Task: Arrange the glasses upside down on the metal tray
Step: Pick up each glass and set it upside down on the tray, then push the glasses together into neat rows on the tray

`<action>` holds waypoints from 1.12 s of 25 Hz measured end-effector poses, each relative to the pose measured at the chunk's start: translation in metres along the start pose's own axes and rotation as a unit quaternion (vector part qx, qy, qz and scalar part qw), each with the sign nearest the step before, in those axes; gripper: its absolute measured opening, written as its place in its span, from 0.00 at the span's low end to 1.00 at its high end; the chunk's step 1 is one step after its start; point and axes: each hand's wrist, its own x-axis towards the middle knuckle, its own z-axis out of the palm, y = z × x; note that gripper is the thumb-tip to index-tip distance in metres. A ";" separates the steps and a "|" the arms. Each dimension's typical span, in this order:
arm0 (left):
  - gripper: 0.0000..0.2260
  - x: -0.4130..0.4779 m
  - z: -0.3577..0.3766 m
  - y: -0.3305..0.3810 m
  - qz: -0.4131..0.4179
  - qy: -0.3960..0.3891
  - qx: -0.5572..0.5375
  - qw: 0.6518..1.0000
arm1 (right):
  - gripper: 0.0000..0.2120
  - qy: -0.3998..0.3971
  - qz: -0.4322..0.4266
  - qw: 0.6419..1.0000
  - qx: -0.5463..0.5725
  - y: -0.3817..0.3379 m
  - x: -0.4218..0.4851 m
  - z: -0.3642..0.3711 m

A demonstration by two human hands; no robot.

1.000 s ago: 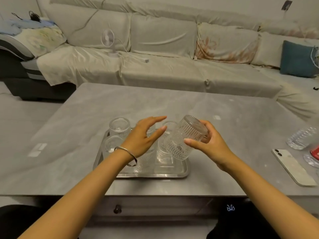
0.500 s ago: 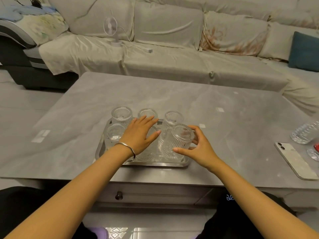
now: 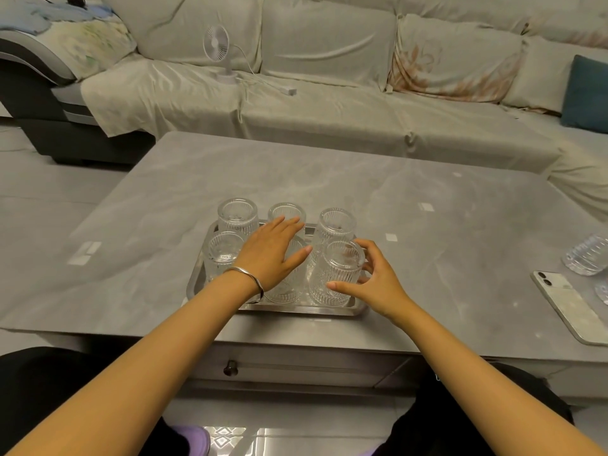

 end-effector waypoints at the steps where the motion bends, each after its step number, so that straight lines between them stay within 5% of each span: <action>1: 0.27 0.000 0.000 0.000 0.000 0.000 -0.003 1.000 | 0.38 -0.002 0.000 1.000 0.001 0.001 0.000 0.001; 10: 0.29 -0.002 -0.001 0.000 0.003 0.012 -0.028 1.000 | 0.39 -0.006 -0.009 1.000 -0.005 0.001 0.001 0.005; 14: 0.38 -0.008 -0.018 -0.005 0.013 0.061 -0.030 0.998 | 0.39 -0.017 -0.018 0.999 -0.033 0.000 -0.001 0.005; 20: 0.61 -0.031 -0.045 -0.068 -0.063 0.060 -0.009 0.996 | 0.63 -0.061 0.001 0.991 -0.117 0.003 0.007 0.000; 28: 0.67 -0.048 -0.022 -0.098 -0.142 -0.018 -0.269 0.952 | 0.68 -0.125 0.030 0.988 -0.085 0.013 0.022 0.002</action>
